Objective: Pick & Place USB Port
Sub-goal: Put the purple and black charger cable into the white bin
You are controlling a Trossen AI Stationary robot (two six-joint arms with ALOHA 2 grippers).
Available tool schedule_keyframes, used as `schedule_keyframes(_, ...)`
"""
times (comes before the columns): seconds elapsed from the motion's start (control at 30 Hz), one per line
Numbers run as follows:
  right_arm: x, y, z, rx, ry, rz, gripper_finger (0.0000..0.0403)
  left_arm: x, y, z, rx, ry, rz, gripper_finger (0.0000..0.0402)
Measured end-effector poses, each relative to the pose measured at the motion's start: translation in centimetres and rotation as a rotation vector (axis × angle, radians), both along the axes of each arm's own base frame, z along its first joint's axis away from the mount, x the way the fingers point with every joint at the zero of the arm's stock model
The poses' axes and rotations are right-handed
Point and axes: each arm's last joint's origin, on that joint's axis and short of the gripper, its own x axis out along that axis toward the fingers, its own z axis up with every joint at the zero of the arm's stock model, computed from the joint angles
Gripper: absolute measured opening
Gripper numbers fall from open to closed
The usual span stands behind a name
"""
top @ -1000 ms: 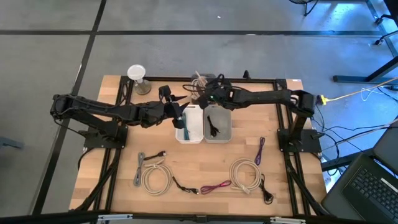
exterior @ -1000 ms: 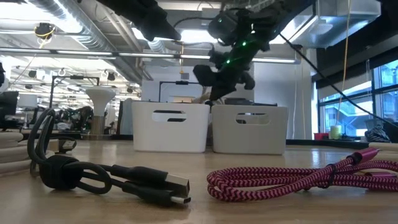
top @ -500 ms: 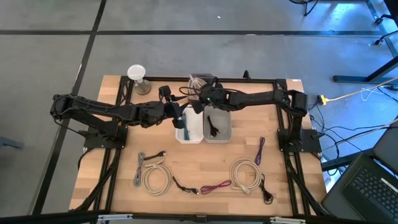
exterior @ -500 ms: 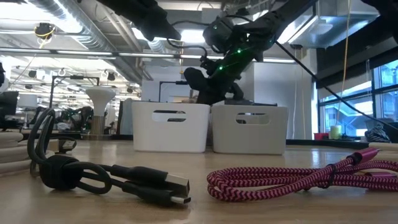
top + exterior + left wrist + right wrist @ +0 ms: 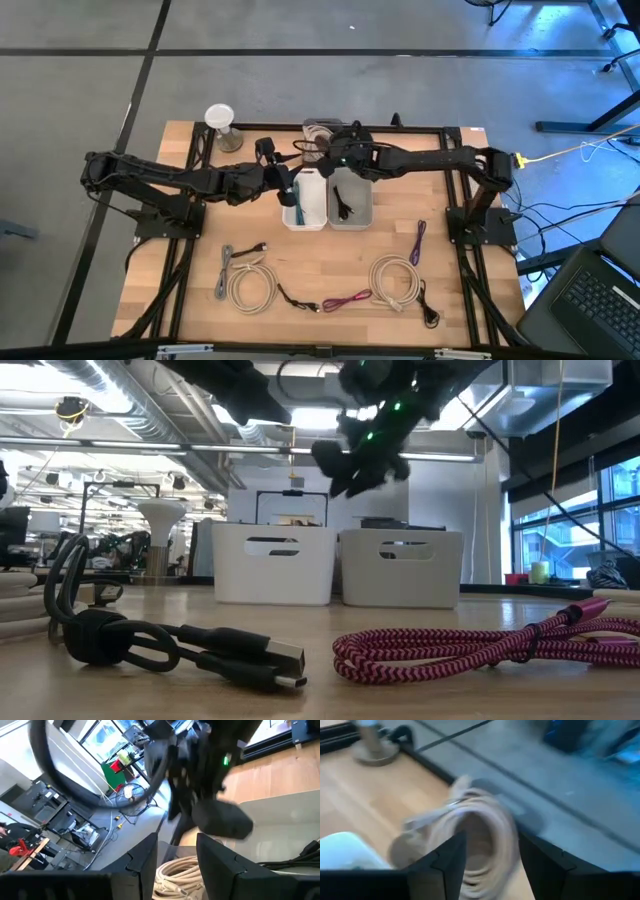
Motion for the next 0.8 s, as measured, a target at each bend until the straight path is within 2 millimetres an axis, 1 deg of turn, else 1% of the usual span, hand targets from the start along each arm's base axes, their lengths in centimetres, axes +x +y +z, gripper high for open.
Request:
schedule_keyframes(0.13, -2.2, 1.9, 2.3, -0.138, 0.107, -0.099, 0.0181, 0.0, 0.0, 0.0, 0.001, 0.002, 0.003, 0.0127)
schedule_keyframes(0.23, -4.8, 3.5, 4.4, -0.193, 0.155, -0.167, 0.0174, 0.0, 0.0, -0.1, 0.001, 0.013, 0.004, 0.0127)
schedule_keyframes(0.33, -8.2, 5.0, 6.3, -0.152, 0.15, -0.199, 0.0167, -0.1, 0.0, -0.3, 0.004, 0.038, 0.019, 0.0127)
schedule_keyframes(0.47, -12.8, 7.4, 8.3, -0.022, 0.094, -0.213, 0.0162, -0.3, 0.0, -0.6, 0.01, 0.075, 0.049, 0.0127)
schedule_keyframes(0.53, -14.4, 8.7, 8.8, 0.033, 0.074, -0.197, 0.0162, -0.4, 0.1, -0.7, 0.009, 0.082, 0.059, 0.0127)
schedule_keyframes(0.6, -15.4, 10.1, 8.9, 0.095, 0.054, -0.156, 0.0162, -0.4, 0.1, -0.8, 0.003, 0.089, 0.062, 0.0127)
schedule_keyframes(0.7, -16.2, 12.0, 8.3, 0.224, 0.052, -0.079, 0.0162, -0.5, 0.1, -1.0, -0.011, 0.091, 0.076, 0.0127)
schedule_keyframes(0.8, -16.9, 13.9, 7.3, 0.359, 0.073, -0.048, 0.0162, -0.6, 0.1, -1.1, -0.028, 0.093, 0.082, 0.0127)
